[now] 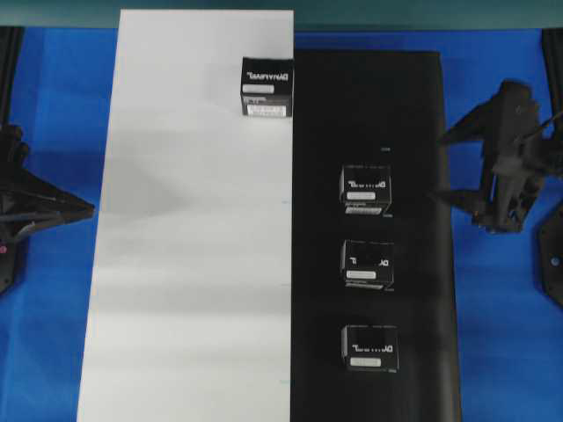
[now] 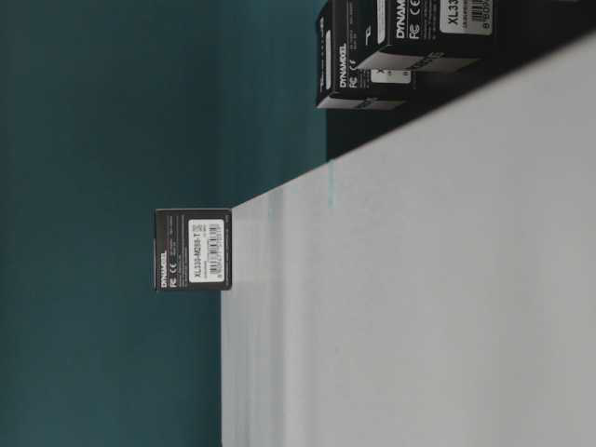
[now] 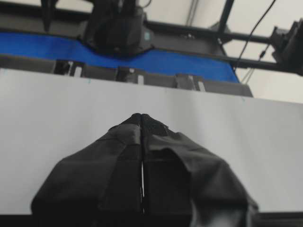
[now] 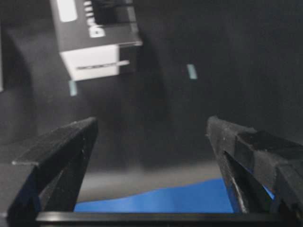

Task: Place the box from the black base onto the white base.
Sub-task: 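Position the open right gripper above the top DYNAMIXEL box on black base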

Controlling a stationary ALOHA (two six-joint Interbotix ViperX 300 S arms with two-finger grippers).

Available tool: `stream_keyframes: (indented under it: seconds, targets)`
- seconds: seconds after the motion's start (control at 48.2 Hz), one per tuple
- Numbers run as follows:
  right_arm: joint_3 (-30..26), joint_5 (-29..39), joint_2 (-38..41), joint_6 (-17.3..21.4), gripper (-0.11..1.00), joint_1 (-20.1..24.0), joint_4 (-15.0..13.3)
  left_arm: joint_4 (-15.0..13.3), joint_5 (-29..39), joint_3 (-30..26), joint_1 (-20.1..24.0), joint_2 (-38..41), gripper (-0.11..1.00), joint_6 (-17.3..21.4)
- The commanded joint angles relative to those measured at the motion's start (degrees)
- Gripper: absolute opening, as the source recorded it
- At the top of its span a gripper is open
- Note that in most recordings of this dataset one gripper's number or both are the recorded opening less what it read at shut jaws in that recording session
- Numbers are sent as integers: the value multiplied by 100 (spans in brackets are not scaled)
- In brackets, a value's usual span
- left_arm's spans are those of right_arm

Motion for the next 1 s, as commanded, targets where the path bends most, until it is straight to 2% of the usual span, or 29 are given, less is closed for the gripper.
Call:
stream_keyframes:
  seconds: [0.0, 0.145, 0.29, 0.685, 0.975]
  targets:
    - [-105, 70, 220, -18, 99, 176, 79, 9, 35, -141, -9, -9, -6, -18]
    - [-229, 193, 457, -35, 99, 316, 176, 18, 123, -149, 0, -18, -6, -18]
    - [-255, -62, 439, -44, 99, 272, 360, 18, 132, -158, 0, -18, -6, -26]
    - [-510, -211, 1046, -149, 99, 352, 343, 18, 176, -158, 97, -18, -6, -26]
    - [-747, 237, 1397, -281, 99, 299, 352, 9, 229, -167, 97, -53, -6, -26]
